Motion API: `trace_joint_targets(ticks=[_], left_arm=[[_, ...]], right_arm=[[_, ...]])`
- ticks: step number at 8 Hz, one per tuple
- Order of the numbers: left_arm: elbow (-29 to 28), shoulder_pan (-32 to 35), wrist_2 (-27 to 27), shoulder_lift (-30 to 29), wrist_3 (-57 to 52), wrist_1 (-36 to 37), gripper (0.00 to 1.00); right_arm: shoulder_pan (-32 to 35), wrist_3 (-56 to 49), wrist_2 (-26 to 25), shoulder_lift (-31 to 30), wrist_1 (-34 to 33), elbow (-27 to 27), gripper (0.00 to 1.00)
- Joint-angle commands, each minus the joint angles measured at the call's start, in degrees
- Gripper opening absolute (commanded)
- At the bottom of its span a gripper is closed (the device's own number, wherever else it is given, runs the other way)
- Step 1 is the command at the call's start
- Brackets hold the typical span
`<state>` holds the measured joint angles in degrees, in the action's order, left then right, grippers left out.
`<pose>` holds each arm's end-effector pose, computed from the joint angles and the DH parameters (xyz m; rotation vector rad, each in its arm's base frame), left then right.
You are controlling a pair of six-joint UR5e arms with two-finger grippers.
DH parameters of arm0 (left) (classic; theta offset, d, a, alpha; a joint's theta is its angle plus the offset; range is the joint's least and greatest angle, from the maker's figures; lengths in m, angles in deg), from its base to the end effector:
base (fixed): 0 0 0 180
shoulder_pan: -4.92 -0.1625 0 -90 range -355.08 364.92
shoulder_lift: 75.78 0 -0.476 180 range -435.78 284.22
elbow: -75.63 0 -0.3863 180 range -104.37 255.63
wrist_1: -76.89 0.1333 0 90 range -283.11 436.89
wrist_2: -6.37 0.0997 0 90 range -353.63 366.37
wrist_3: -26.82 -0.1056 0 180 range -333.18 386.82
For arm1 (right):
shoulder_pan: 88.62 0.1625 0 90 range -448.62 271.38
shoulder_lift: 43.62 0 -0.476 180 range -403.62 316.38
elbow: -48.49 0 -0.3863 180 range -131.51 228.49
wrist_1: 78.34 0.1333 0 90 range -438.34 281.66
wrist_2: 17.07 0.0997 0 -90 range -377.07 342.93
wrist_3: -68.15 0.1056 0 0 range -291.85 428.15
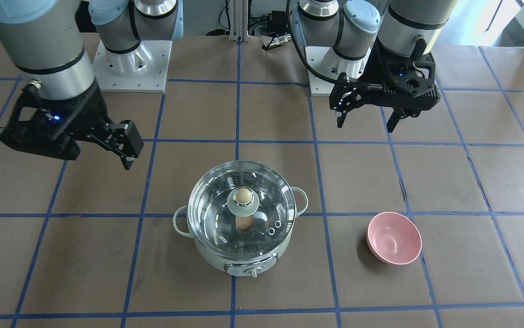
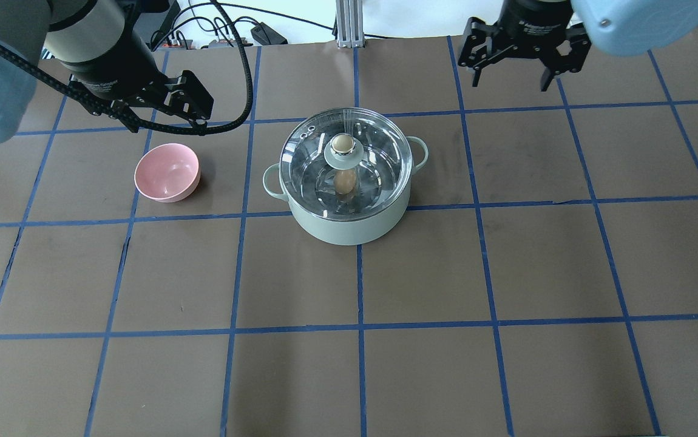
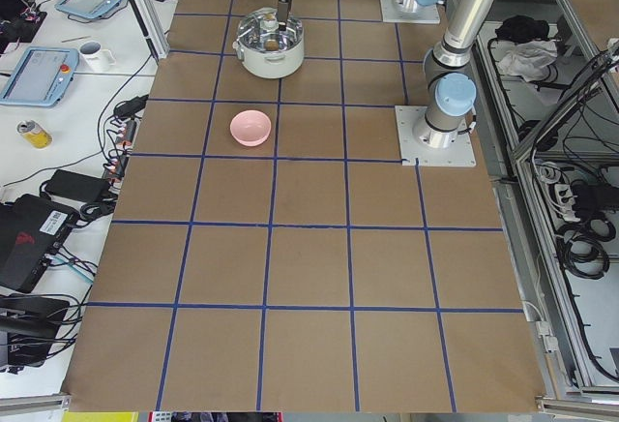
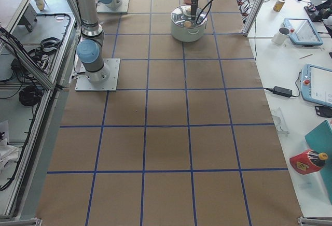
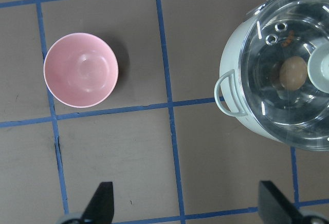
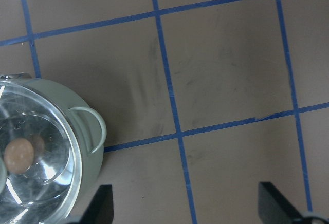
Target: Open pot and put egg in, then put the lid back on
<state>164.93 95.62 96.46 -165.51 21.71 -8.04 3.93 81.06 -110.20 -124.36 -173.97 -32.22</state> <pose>-0.1392 -0.4926 0.5505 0.1586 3.1276 -0.1650 0.1529 -0.5663 0.5374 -0.2837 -3.0835 0.1631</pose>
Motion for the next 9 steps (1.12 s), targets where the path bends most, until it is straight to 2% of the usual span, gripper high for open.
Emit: trace_joint_targets(ticks=[1,9], left_arm=[[0.0,0.0,0.1,0.0,-0.1,-0.1,1.0],[0.0,0.0,0.1,0.0,0.0,0.0,1.0]], right_arm=[[-4.8,-5.5,0.2,-2.5,1.3,-0.1,1.0],[-4.8,-6.4,0.6,-2.5,1.8,-0.9,1.0]])
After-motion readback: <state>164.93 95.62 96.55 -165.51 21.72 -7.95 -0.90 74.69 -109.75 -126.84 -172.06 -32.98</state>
